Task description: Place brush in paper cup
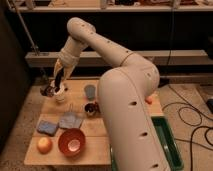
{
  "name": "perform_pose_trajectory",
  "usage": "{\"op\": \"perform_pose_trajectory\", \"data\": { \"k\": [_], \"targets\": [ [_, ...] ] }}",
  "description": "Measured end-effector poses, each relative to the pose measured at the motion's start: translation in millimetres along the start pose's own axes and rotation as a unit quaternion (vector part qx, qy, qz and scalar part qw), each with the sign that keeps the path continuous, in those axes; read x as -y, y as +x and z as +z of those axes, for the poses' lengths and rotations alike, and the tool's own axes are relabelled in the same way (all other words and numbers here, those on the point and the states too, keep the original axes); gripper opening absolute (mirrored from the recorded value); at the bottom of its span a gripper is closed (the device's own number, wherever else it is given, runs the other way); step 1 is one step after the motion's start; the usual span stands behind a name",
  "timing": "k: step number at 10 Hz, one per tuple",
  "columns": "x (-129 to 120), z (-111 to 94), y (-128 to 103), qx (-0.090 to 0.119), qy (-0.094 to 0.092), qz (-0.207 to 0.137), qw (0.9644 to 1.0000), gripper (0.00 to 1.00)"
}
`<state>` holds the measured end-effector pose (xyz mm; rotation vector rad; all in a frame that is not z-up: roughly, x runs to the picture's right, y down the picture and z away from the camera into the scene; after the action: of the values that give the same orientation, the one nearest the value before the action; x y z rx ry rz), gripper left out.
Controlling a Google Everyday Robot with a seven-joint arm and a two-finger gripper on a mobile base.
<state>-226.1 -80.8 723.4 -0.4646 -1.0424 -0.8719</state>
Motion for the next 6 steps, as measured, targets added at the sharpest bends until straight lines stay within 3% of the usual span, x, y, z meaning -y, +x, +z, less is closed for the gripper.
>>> {"op": "perform_pose_trajectory", "data": {
  "k": [6],
  "targets": [
    [-5, -12, 21, -0.013, 0.01, 0.022, 0.9996, 0.0]
  ]
}}
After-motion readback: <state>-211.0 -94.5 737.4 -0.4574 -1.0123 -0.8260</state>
